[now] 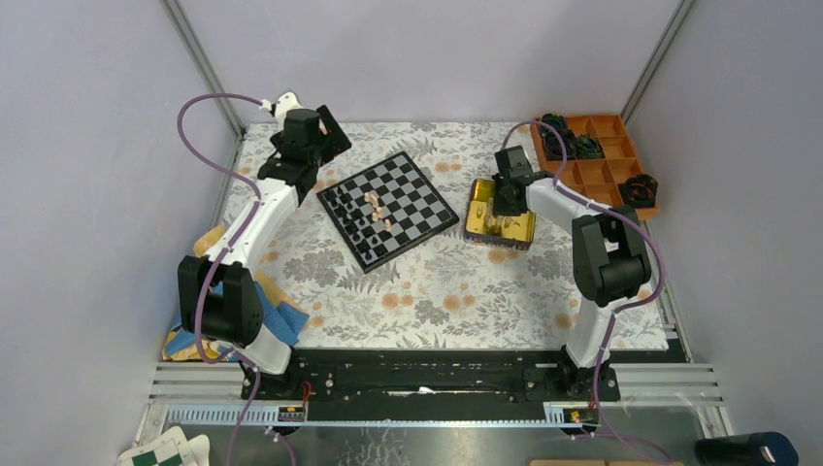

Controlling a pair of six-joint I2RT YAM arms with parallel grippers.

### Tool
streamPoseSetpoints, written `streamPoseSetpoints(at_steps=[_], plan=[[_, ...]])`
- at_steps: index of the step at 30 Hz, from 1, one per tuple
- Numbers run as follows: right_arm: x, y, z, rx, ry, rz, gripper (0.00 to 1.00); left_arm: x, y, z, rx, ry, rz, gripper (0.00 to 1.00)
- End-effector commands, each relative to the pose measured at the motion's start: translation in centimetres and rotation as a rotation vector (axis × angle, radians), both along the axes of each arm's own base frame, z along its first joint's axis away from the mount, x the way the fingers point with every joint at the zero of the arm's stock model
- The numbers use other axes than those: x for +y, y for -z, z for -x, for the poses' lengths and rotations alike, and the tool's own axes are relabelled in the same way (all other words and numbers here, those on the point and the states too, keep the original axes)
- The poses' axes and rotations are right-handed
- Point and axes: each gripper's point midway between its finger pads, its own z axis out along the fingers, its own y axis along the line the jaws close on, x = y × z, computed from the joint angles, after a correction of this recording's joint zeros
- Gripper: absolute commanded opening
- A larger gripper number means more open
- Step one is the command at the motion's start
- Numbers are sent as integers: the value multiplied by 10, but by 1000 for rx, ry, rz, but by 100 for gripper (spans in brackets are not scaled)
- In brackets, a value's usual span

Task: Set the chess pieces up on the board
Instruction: Pick up the chess piece from the storage box.

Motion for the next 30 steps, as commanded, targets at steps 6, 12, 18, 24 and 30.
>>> streamPoseSetpoints(at_steps=[6, 12, 18, 24, 30], plan=[[6, -26, -16, -78, -26, 1, 0, 9, -3, -3, -15, -25, 4, 98], [5, -31, -15, -86, -25, 4, 0, 10, -2, -4, -12, -29, 9, 98], [2, -38, -15, -100, -24, 14, 0, 13, -2, -4, -12, -37, 13, 98], [0, -47, -16, -121, -19, 17, 0, 13, -3, -5, -15, -38, 20, 98], [0, -53, -16, -139, -15, 17, 0, 14, -2, -5, -12, -39, 22, 98]])
